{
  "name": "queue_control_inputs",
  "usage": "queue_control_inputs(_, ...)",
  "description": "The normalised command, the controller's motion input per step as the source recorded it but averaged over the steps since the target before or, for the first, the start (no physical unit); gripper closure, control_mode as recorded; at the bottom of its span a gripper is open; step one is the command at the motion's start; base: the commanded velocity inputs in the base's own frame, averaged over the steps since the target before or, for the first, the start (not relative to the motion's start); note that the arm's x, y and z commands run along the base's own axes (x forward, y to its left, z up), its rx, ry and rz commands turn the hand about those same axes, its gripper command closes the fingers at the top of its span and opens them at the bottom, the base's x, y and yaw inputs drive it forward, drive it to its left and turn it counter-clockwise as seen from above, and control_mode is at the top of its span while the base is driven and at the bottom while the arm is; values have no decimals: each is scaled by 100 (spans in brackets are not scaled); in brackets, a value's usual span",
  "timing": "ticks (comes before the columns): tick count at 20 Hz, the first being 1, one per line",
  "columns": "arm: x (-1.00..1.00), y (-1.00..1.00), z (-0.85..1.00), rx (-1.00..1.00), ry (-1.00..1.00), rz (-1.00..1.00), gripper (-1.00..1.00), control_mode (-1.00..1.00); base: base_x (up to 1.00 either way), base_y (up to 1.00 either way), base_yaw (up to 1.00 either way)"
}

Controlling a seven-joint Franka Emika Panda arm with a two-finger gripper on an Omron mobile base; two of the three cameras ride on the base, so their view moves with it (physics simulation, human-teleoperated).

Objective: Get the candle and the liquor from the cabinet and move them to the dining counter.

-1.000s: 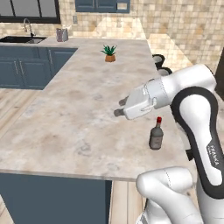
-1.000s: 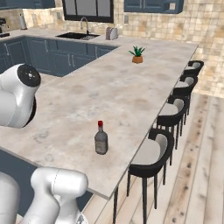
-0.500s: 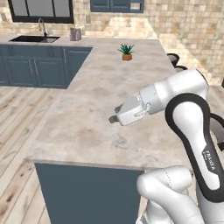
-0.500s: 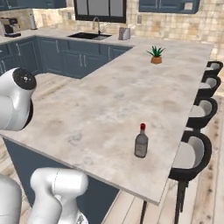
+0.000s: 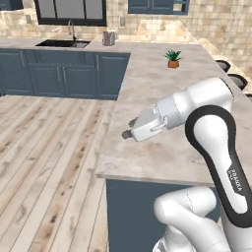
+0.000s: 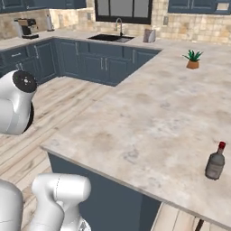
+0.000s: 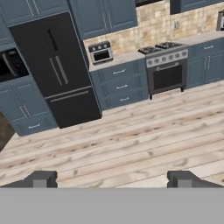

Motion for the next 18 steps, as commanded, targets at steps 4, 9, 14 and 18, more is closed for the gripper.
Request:
queue_control_inputs(4,0,0,0,0,0,0,-100,100,-1,100,2)
queue_control_inputs(9,0,0,0,0,0,0,-100,100,0,100,0)
queue_control_inputs(14,0,0,0,0,0,0,-100,100,0,100,0)
queue_control_inputs(18,0,0,0,0,0,0,-100,100,0,100,0)
